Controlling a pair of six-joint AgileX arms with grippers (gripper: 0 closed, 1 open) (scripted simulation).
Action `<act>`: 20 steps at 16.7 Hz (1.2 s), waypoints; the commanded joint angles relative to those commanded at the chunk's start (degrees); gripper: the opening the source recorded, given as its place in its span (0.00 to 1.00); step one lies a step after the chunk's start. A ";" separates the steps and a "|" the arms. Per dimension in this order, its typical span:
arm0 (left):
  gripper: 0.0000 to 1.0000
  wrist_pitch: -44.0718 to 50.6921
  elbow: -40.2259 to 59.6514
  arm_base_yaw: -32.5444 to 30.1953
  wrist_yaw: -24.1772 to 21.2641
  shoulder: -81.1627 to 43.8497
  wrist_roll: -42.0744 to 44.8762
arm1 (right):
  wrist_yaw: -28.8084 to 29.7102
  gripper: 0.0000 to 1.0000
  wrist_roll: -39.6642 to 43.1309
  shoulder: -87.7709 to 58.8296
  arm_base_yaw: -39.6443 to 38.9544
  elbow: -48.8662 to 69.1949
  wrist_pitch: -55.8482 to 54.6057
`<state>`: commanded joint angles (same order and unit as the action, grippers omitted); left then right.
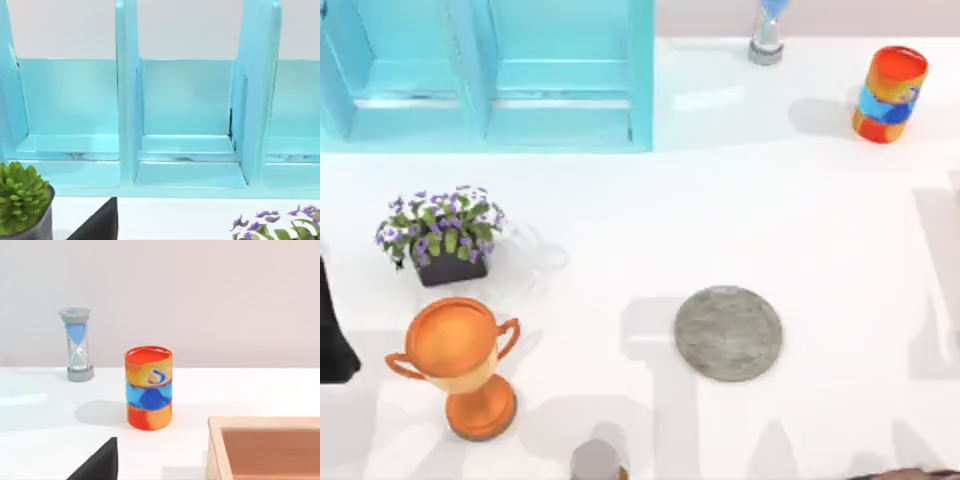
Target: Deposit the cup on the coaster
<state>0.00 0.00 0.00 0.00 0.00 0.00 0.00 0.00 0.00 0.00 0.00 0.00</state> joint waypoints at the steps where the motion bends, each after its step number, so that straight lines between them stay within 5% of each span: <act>1: 1.00 0.00 0.00 0.00 0.00 0.00 0.00 | 0.00 1.00 0.00 0.00 0.00 0.00 0.00; 8: 1.00 5.88 10.92 4.09 1.50 -6.00 10.51 | 0.00 1.00 0.00 0.00 0.00 0.00 0.00; 20: 1.00 40.61 53.76 19.25 4.71 -41.94 70.11 | 0.00 1.00 0.00 0.00 0.00 0.00 0.00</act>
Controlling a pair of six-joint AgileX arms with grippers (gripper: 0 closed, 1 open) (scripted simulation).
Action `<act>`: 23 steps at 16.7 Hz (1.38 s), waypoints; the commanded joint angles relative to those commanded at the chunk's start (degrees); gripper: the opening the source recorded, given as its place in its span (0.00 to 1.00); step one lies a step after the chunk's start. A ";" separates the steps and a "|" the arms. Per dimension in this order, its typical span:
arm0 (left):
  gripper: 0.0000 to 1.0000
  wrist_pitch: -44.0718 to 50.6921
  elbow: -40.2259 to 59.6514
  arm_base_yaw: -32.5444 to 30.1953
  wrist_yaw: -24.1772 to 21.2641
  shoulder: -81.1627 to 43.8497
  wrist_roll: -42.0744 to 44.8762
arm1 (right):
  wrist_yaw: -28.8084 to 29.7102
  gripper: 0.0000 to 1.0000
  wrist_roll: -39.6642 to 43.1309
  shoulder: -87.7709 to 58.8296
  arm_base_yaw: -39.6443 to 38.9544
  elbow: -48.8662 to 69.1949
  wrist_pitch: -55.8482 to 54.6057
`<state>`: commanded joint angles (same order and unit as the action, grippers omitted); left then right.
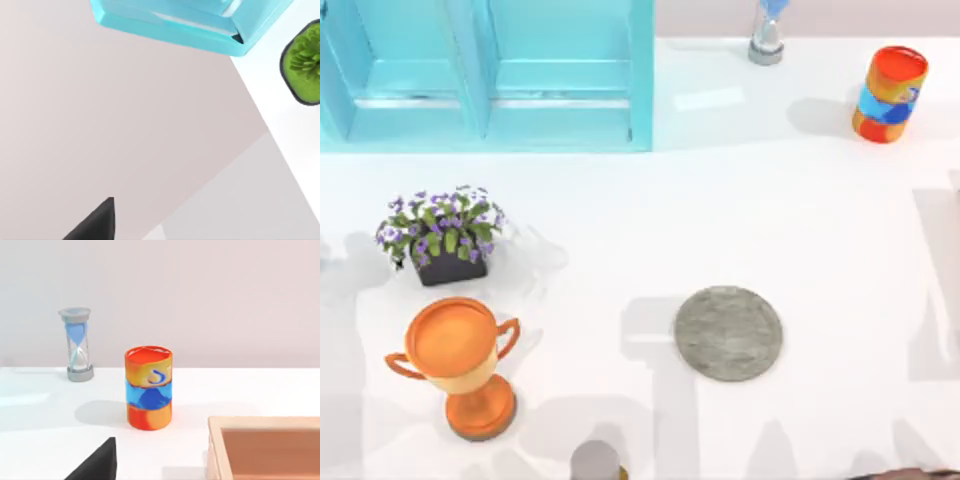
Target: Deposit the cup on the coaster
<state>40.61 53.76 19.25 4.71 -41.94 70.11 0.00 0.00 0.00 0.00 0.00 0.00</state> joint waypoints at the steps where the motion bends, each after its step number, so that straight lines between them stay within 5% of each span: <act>1: 1.00 3.08 1.88 0.88 0.17 -3.37 4.51 | 0.00 1.00 0.00 0.00 0.00 0.00 0.00; 14: 1.00 29.52 16.64 7.44 -2.48 -46.00 43.40 | 0.00 1.00 0.00 0.00 0.00 0.00 0.00; 23: 1.00 29.59 20.05 7.68 -4.66 -51.66 48.03 | 0.00 1.00 0.00 0.00 0.00 0.00 0.00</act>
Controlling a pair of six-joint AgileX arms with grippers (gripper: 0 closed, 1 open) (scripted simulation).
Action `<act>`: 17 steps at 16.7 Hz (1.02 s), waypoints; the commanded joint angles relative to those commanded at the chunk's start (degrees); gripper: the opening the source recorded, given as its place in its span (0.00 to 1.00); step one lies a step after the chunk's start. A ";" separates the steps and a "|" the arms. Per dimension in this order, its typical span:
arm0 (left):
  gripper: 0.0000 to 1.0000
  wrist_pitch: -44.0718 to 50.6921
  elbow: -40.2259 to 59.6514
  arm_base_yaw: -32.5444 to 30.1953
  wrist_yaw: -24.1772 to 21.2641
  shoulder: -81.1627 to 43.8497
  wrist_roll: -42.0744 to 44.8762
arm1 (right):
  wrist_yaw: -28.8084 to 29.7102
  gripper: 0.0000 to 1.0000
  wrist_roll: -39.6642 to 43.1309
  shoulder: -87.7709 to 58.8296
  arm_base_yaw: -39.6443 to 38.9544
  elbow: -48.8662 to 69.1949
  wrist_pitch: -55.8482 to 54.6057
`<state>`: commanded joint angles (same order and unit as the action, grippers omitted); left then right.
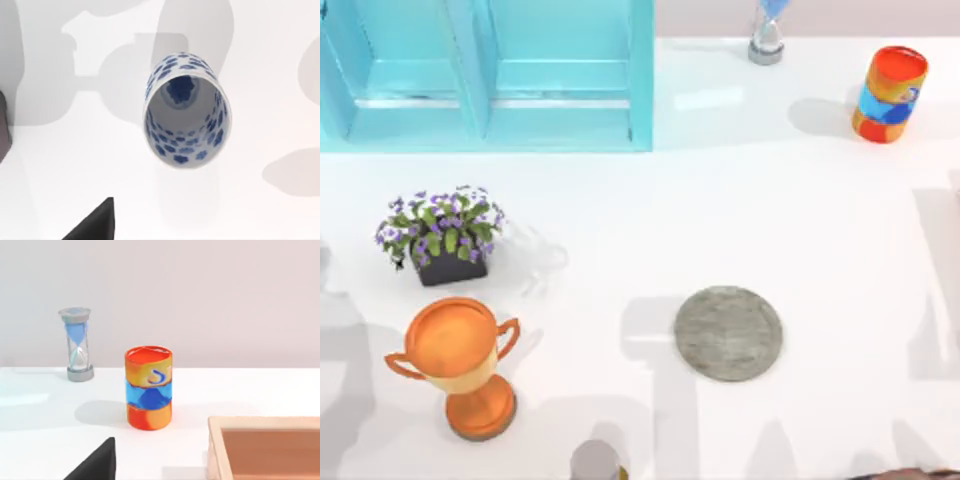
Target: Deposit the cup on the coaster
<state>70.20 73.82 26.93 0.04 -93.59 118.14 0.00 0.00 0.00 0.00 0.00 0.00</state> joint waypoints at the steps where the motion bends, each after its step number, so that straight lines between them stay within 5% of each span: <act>1: 1.00 0.00 0.00 0.00 0.00 0.00 0.00 | 0.00 1.00 0.00 0.00 0.00 0.00 0.00; 6: 1.00 -2.21 -2.03 -0.03 0.01 -0.48 -0.08 | 0.00 1.00 0.00 0.00 0.00 0.00 0.00; 13: 1.00 -20.74 -14.26 0.12 0.00 -5.96 0.19 | 0.00 1.00 0.00 0.00 0.00 0.00 0.00; 17: 1.00 -23.01 -16.33 0.23 -0.01 -6.68 0.34 | 0.00 1.00 0.00 0.00 0.00 0.00 0.00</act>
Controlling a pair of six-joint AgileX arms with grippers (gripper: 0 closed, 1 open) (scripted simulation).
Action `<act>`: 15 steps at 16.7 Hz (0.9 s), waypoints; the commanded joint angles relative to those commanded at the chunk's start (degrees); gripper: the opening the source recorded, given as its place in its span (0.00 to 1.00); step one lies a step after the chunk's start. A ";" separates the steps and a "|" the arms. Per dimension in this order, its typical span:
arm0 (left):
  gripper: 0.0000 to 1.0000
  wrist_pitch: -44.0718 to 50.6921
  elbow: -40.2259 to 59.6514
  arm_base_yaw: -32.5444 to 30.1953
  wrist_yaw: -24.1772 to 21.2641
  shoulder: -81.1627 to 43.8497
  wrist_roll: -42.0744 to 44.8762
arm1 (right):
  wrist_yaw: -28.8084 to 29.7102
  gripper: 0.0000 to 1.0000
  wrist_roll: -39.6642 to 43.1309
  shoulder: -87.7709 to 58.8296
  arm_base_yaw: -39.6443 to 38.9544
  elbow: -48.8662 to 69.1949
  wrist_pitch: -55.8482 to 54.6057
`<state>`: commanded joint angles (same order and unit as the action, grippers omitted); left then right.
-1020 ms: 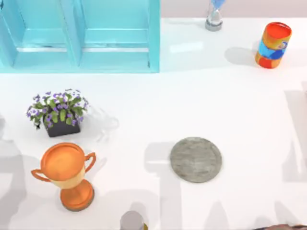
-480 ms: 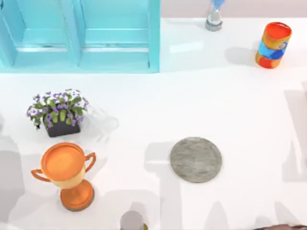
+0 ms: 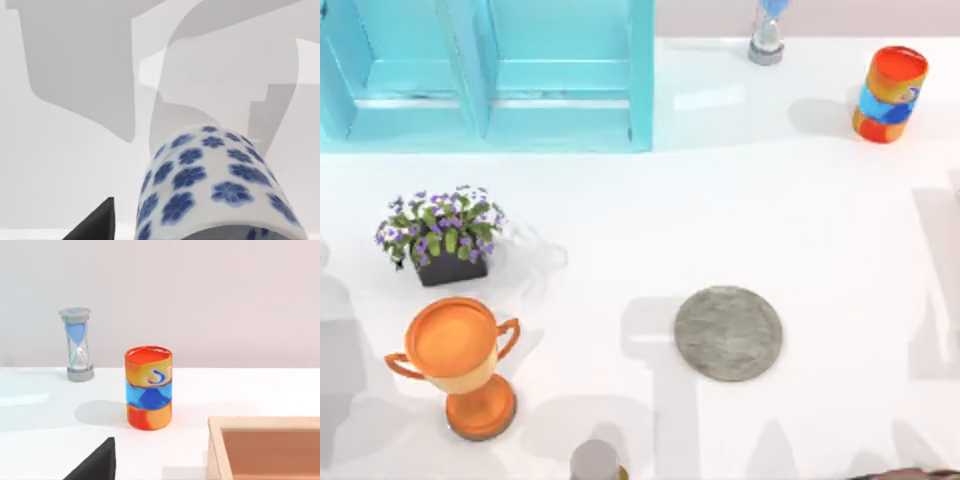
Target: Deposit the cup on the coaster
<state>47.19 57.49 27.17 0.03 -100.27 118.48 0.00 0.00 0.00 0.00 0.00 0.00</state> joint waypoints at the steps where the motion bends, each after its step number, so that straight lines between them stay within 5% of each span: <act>1: 1.00 0.00 0.00 0.00 0.00 0.00 0.00 | 0.00 1.00 0.00 0.00 0.00 0.00 0.00; 2: 1.00 0.00 0.00 0.00 0.00 0.00 0.00 | 0.00 1.00 0.00 0.00 0.00 0.00 0.00; 15: 0.02 0.00 0.00 0.00 0.00 0.00 0.00 | 0.00 1.00 0.00 0.00 0.00 0.00 0.00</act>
<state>47.19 57.49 27.17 0.03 -100.27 118.48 0.00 0.00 0.00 0.00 0.00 0.00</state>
